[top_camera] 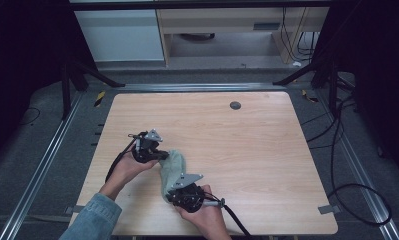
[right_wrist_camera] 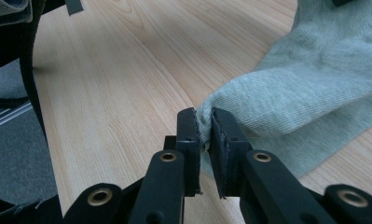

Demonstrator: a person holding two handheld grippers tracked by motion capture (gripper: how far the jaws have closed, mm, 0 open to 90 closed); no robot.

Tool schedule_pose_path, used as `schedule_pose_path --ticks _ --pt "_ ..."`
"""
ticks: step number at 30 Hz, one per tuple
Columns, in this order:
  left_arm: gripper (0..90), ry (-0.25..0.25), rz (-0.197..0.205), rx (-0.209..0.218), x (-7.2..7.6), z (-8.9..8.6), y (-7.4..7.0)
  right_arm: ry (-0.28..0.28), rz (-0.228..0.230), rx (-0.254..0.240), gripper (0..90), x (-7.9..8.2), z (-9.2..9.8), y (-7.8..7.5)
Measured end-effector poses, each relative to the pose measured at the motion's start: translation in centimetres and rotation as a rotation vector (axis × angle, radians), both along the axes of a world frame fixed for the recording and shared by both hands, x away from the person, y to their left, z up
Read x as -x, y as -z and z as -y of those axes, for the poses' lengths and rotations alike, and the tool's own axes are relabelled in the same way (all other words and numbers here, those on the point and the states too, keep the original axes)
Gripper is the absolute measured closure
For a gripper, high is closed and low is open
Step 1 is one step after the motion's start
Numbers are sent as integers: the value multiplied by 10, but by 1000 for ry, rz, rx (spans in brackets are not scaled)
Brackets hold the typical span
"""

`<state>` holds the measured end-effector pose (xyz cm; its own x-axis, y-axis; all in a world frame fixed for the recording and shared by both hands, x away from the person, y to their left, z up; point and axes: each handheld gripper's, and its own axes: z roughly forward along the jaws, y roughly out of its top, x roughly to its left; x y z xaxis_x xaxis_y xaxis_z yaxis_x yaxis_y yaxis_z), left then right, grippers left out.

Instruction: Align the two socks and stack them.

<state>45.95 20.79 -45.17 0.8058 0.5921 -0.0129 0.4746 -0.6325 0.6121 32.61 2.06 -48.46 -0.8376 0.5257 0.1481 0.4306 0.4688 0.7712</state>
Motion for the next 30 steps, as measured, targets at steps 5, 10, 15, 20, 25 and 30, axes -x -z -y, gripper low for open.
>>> schedule_pose_path --ticks 5,10,15,20,25,30 --pt "849 2 2 6 -1 1 2 10 -2 6 748 0 0 2" --pt "840 2 14 9 -1 2 2 18 5 15 646 2 2 3" --pt "813 -2 35 16 -1 5 2 27 32 27 574 4 7 0" --pt "830 -13 57 16 -1 8 0 23 47 27 577 4 7 -1" --pt "794 -18 65 25 -3 7 0 17 57 24 586 4 4 -4" --pt "697 -30 100 42 -2 5 -2 14 68 32 580 2 2 -4"
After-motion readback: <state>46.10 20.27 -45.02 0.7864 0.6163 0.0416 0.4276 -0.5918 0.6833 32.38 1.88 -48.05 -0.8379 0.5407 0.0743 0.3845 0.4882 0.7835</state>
